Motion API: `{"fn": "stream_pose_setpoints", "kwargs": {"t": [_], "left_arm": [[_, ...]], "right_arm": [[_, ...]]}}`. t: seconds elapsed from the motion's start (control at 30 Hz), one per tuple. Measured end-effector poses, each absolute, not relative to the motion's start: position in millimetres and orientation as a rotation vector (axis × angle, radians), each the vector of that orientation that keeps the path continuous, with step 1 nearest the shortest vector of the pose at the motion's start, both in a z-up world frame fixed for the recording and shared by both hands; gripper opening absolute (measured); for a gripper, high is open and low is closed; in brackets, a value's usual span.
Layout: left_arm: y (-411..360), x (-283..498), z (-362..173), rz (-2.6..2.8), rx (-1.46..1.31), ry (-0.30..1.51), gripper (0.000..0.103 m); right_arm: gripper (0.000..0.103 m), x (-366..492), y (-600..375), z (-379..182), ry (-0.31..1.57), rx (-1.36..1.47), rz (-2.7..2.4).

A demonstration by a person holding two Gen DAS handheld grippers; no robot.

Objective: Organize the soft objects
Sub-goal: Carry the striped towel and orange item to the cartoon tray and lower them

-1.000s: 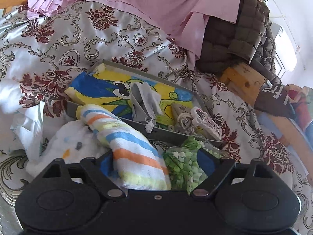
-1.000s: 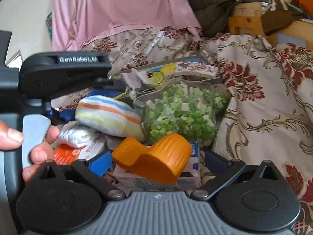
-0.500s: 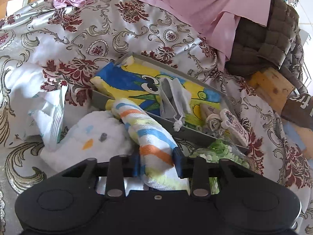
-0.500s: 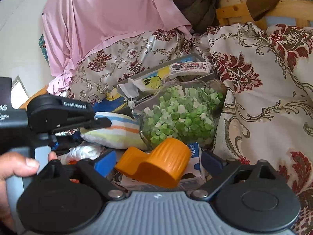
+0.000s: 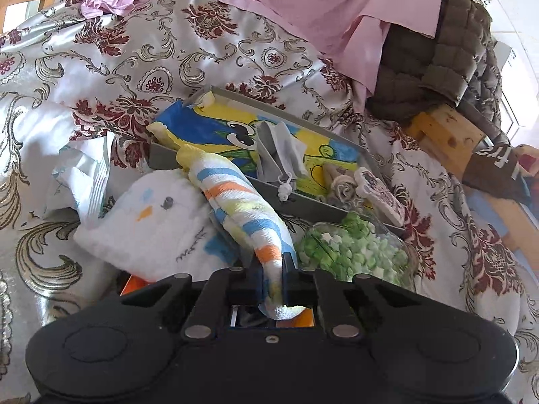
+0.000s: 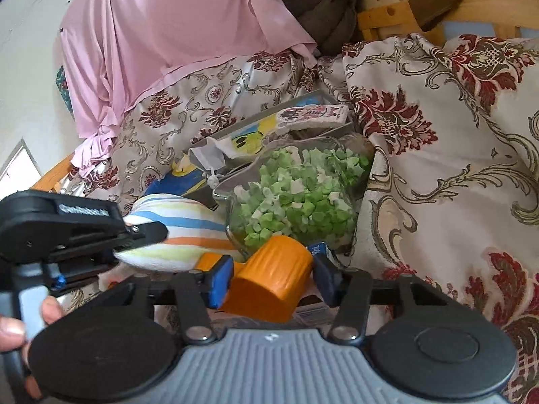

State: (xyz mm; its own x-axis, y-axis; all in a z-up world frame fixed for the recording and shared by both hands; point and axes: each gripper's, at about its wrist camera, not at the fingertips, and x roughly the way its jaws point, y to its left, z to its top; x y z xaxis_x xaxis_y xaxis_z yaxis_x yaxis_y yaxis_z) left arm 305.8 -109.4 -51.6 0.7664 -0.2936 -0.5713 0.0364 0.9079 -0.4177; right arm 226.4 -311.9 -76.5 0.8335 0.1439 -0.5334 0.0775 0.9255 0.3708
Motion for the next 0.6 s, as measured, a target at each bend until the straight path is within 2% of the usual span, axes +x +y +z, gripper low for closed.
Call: {"fn": "stream_pose_setpoints", "kwargs": {"t": [0.37,0.6], "left_arm": [[-95,294,-15,-0.19,-0.437,0.626,0.009],[-89,285,5,-0.197,-0.443,0.596,0.009]], "right_arm": [[0.029,220,-317,-71,0.561,0.439,0.026],[0.023,212,-319,-60,0.499,0.428,-0.008]]}}
